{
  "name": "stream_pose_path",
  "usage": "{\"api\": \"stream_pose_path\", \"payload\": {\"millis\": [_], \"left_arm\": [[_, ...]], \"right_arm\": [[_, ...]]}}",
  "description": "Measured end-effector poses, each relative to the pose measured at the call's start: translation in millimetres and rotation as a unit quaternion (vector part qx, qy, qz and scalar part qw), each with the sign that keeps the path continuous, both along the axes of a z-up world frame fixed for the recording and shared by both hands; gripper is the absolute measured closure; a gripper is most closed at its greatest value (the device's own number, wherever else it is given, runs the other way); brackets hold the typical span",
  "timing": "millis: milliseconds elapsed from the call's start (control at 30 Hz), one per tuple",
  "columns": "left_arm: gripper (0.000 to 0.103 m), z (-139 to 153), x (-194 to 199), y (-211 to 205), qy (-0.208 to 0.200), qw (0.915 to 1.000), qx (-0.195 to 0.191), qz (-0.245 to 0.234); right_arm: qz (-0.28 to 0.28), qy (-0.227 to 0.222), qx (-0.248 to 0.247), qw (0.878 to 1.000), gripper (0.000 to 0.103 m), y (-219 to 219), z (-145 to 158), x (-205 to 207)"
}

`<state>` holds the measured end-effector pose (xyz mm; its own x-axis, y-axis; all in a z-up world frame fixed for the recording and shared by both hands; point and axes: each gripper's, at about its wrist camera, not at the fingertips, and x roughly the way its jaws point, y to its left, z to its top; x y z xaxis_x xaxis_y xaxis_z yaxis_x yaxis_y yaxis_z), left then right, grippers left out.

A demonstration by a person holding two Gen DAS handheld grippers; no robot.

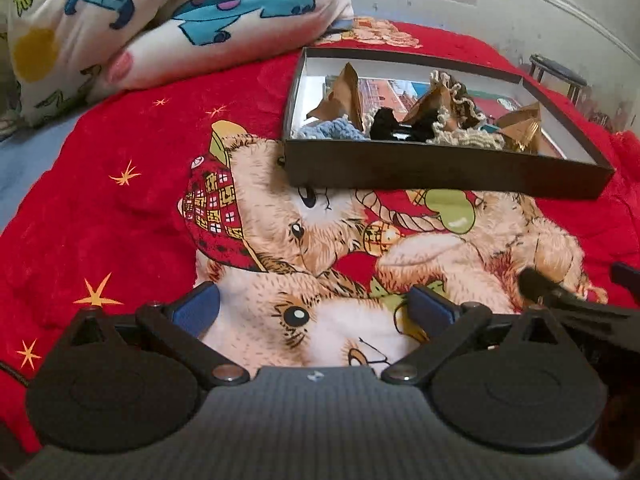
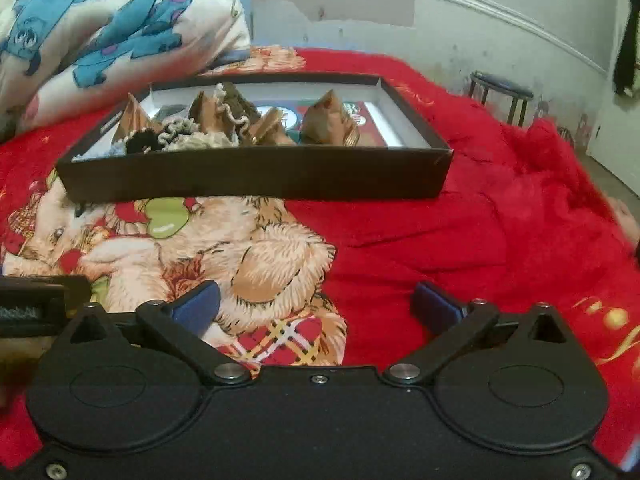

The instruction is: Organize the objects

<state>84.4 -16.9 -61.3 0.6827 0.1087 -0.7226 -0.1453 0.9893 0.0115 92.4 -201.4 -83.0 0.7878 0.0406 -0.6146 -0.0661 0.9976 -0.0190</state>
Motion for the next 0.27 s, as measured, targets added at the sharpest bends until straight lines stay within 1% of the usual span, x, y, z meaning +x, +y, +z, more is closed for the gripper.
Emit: {"api": "stream_pose_path", "payload": {"millis": [67, 133, 267], "left_arm": [[0.000, -1.3, -4.3, -5.8, -0.014, 0.9997, 0.018, -0.005], [0.000, -5.8, -5.2, -10.2, -0.024, 0.9992, 0.031, -0.010], [0.000, -10.3, -7.5, -12.8, -0.041, 0.9987, 0.030, 0.005]], "right_arm": [[-0.005, -0.001, -0.005, 1.000, 0.000, 2.2, 1.3, -1.0], [-0.005, -0.003, 0.002, 1.000, 0.000, -0.9, -2.5, -3.0], [-0.004, -0.010, 0.008, 1.000, 0.000, -4.3, -4.3, -5.3]]}}
